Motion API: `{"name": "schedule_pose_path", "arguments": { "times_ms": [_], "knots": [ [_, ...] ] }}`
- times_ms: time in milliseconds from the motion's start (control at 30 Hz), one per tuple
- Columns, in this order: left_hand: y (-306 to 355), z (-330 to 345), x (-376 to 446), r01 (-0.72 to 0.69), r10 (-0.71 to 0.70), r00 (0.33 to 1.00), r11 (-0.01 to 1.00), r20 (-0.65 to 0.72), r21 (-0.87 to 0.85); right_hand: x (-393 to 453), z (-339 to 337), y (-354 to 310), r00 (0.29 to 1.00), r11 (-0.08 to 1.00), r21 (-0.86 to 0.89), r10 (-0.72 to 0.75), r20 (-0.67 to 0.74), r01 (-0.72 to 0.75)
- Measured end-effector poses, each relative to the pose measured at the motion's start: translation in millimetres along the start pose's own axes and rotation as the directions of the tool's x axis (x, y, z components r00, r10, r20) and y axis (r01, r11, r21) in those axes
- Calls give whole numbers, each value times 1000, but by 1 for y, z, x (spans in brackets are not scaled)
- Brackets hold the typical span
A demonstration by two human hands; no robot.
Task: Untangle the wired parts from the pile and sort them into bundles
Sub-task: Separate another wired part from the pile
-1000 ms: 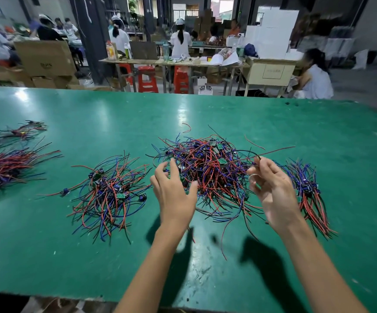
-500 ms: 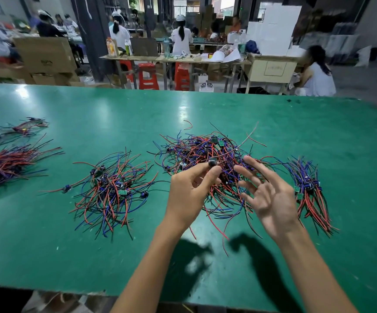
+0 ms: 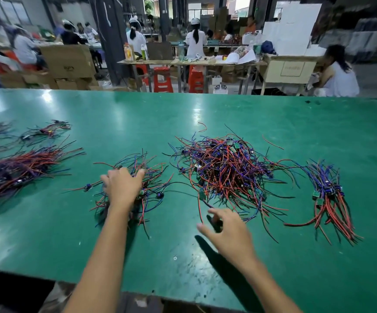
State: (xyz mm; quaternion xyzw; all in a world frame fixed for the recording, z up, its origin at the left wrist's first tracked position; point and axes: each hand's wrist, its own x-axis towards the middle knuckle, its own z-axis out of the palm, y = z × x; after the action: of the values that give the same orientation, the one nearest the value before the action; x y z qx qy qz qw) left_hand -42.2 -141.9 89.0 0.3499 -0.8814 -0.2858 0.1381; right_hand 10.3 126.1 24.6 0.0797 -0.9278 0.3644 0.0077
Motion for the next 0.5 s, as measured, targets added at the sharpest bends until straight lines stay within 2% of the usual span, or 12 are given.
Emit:
{"name": "schedule_pose_path", "arguments": {
  "times_ms": [33,67,100,167,233,300,400,467,500],
  "knots": [
    [-5,3,-3,50,-49,999,996,-17,74,-2,10,1,998,994,-101,-34,-49,29],
    [-8,6,-9,48,-40,996,994,-79,97,-3,17,1,993,990,-131,-70,-96,57],
    [-9,11,-18,-26,40,984,996,-171,84,-2,20,2,986,989,-127,-95,-134,78],
    [-8,23,-38,-302,305,916,952,-262,51,-1,22,5,974,985,-134,-131,-184,107],
    [-5,40,-55,-535,536,833,843,-135,51,-1,19,7,962,989,-103,-130,-239,107],
    [-3,57,-67,-636,630,772,766,89,95,-4,11,10,930,993,-16,-116,-348,117],
    [-5,78,-77,-638,608,766,757,207,138,-5,-8,23,850,980,74,-123,-512,186],
    [-2,79,-84,-629,611,764,777,209,25,-3,-23,35,803,967,152,-77,-591,204],
    [0,79,-89,-643,641,741,763,200,-63,-1,-30,40,797,957,206,-39,-603,203]
  ]
}}
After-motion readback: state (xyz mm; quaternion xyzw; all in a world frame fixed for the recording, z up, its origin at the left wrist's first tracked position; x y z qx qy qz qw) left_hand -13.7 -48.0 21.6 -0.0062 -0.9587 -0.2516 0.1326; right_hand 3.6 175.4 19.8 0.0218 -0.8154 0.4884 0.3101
